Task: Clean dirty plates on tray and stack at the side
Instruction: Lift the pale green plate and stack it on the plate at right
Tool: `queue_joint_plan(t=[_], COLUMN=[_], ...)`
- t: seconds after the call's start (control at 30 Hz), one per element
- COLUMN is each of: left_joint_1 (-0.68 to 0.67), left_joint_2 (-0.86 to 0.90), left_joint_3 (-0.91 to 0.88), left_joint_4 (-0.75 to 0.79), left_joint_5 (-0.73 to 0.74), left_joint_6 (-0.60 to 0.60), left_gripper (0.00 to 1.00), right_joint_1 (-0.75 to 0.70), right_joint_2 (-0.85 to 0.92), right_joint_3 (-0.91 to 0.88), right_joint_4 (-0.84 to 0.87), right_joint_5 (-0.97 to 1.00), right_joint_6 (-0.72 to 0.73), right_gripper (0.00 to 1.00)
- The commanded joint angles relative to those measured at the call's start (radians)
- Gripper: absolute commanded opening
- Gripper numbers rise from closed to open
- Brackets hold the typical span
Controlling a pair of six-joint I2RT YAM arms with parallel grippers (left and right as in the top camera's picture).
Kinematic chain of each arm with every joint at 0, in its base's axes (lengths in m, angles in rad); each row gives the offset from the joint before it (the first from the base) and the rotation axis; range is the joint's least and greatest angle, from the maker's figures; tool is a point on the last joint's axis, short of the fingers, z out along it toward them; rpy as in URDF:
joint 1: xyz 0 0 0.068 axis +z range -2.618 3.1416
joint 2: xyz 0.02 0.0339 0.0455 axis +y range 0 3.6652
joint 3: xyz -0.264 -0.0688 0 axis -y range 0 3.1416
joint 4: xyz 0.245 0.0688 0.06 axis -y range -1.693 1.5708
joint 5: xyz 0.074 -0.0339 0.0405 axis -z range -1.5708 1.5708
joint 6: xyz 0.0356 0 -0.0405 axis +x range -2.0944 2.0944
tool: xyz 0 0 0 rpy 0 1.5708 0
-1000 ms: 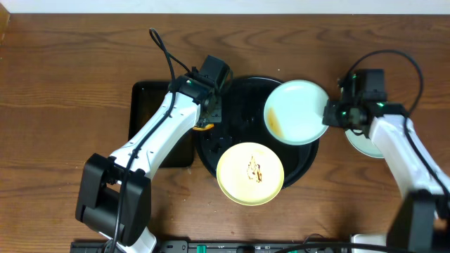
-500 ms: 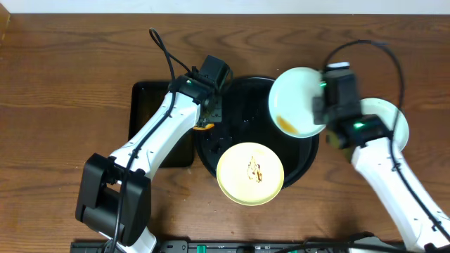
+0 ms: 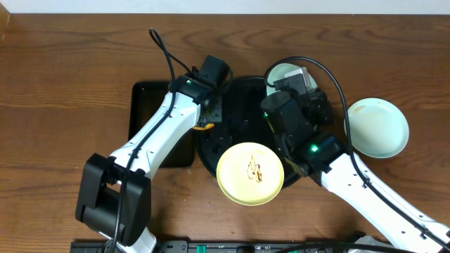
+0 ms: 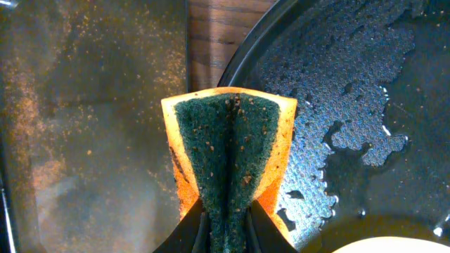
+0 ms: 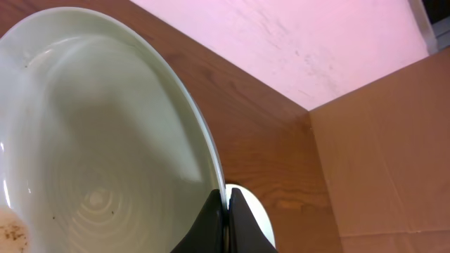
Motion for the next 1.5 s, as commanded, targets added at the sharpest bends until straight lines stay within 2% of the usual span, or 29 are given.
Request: queue_joint_plan(t=[0.0, 0.07, 0.1, 0.13, 0.2, 0.23, 0.3, 0.6, 0.67, 0.93, 1.2, 1.47], left_joint_1=[0.000, 0.000, 0.000, 0.000, 0.000, 0.000, 0.000, 0.000, 0.000, 0.000, 0.000, 0.000], left_joint_2=[-0.013, -0.013, -0.013, -0.013, -0.013, -0.013, -0.013, -0.013, -0.013, -0.013, -0.013, -0.013], left_joint_3=[-0.006, -0.006, -0.006, -0.006, -0.006, -0.006, -0.006, -0.006, -0.006, -0.006, -0.006, -0.006], left_joint_4=[-0.002, -0.002, -0.002, -0.002, -0.002, -0.002, -0.002, -0.003, -0.003, -0.003, -0.003, -0.010], left_joint_5=[-0.002, -0.002, -0.002, -0.002, -0.002, -0.002, -0.002, -0.002, -0.002, -0.002, -0.002, -0.002], left_joint_6=[-0.010, -0.010, -0.010, -0.010, -0.010, -0.010, -0.010, -0.010, -0.010, -0.010, -0.010, -0.010], left_gripper=[0.16, 0.16, 0.16, 0.16, 0.16, 0.16, 0.16, 0.16, 0.16, 0.16, 0.16, 0.16], right_joint_1=[-0.005, -0.008, -0.026, -0.033, -0.027, -0.031, -0.044, -0.105, -0.145, -0.483, -0.867, -0.965], right_joint_2=[-0.015, -0.015, -0.014, -0.014, -0.014, -0.011, -0.012, -0.011, -0.011, -0.011, 0.036, 0.123], right_joint_3=[0.003, 0.003, 0.003, 0.003, 0.003, 0.003, 0.003, 0.003, 0.003, 0.003, 0.003, 0.003], right_joint_4=[0.005, 0.004, 0.017, 0.032, 0.047, 0.047, 0.051, 0.045, 0.032, -0.139, -0.190, -0.154], right_joint_5=[0.050, 0.078, 0.149, 0.144, 0.043, 0.073, 0.097, 0.072, 0.068, -0.316, -0.563, -0.569], right_joint_6=[-0.011, -0.052, -0.019, 0.005, -0.079, -0.085, -0.023, 0.014, 0.077, 0.345, 0.392, 0.392], right_gripper=[0.01, 0.01, 0.01, 0.01, 0.01, 0.01, 0.01, 0.01, 0.01, 0.01, 0.01, 0.03])
